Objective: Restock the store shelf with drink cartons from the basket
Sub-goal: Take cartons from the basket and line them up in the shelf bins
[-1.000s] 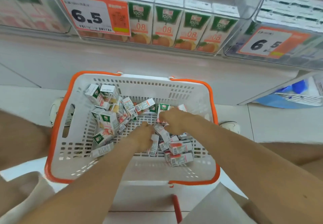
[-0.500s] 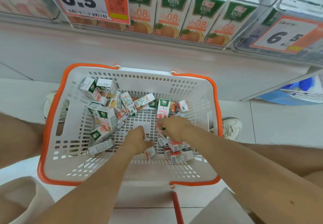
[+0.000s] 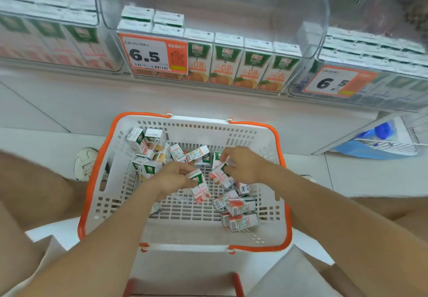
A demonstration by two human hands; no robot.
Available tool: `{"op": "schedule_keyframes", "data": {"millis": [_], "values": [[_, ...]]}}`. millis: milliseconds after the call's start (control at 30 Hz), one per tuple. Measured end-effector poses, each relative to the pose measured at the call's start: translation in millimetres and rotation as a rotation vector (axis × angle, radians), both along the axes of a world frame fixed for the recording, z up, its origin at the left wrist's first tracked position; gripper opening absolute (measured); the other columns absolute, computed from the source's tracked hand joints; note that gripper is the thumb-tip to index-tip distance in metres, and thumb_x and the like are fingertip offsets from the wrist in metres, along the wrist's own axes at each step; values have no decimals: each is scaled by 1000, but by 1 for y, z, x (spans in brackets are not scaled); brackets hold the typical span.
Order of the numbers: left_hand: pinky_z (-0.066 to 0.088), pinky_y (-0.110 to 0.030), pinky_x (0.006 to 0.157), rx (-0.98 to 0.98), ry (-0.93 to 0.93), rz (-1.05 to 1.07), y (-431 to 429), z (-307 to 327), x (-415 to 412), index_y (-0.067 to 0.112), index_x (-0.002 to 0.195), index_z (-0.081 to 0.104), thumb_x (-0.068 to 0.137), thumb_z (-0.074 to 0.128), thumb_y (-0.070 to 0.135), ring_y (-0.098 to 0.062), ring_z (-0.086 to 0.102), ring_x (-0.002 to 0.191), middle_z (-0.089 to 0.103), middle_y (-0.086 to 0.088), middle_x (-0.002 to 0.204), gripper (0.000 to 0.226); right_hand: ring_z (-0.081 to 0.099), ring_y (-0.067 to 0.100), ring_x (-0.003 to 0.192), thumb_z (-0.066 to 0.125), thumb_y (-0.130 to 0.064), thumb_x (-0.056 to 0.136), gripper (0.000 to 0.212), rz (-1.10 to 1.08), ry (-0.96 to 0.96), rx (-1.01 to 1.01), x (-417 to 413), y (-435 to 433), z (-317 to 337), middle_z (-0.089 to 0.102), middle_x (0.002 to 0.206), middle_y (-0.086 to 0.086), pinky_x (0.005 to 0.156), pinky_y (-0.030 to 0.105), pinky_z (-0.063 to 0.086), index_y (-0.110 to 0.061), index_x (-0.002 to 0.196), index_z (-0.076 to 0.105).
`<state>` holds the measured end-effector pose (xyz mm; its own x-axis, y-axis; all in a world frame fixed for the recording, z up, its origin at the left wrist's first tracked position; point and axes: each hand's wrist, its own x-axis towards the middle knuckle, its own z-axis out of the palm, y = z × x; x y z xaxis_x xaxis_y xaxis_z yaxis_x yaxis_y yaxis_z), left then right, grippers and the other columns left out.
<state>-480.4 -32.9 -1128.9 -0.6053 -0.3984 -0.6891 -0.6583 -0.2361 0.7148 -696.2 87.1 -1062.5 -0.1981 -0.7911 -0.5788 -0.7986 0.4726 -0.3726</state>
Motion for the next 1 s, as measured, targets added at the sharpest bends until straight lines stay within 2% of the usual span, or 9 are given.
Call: {"op": "schedule_keyframes", "data": {"millis": [67,200,333,400,467,533,733,867,1000], "values": [[60,-36,95,-26,39,16,-5,20,-1,20,122,72,88,83,10,-20,71,110,68,0,127,37,60,30,109,59,-25,102,36,16,26,-55,8,-2,21,58,107,6,91,38,50,-17,136,52],[58,-30,73,-200,103,-75,-21,78,-3,28,111,75,93,79,23,-12,72,87,73,5,117,19,55,28,126,70,-24,96,56,-38,63,-195,31,-10,68,57,136,10,99,35,49,-12,144,46],[53,-31,81,-402,145,-223,-43,156,4,30,106,77,97,73,29,-4,69,88,75,10,104,10,54,25,127,68,-34,97,47,-43,140,-451,55,-21,112,60,135,5,106,36,46,-17,139,57],[55,-42,76,-488,164,-241,-59,193,14,30,104,77,97,72,34,-16,69,85,74,6,99,10,60,18,113,63,-42,101,44,-75,141,-581,63,-27,135,63,133,3,98,34,46,-19,139,60],[54,-42,87,-575,193,-257,-74,228,29,26,106,76,100,70,32,-16,69,93,74,5,101,11,58,1,88,60,-47,102,41,-106,119,-707,72,-34,160,65,124,-2,84,29,43,-22,134,64],[51,-39,94,-654,232,-249,-88,259,45,22,107,75,100,69,32,-17,68,100,74,1,105,14,54,-5,84,61,-49,100,35,-108,107,-826,82,-44,184,64,112,-11,79,24,39,-27,127,66],[51,-43,84,-908,335,-94,-132,328,86,25,102,73,94,64,39,-21,67,89,72,3,94,19,50,-1,84,62,-39,102,43,-113,76,-1105,124,-90,240,53,102,-7,77,6,33,-18,140,61],[51,-37,81,-1134,275,147,-172,337,106,29,106,68,99,63,43,-19,64,88,71,4,97,17,49,-1,99,58,-23,105,38,-118,-4,-1219,153,-143,265,56,122,1,87,2,33,-13,142,59],[56,-40,76,-1181,165,469,-204,331,124,12,102,72,98,63,42,-23,68,86,73,-7,91,31,47,10,111,56,-6,103,45,-48,84,-1240,173,-211,275,50,130,7,95,8,28,-6,148,50]]}}
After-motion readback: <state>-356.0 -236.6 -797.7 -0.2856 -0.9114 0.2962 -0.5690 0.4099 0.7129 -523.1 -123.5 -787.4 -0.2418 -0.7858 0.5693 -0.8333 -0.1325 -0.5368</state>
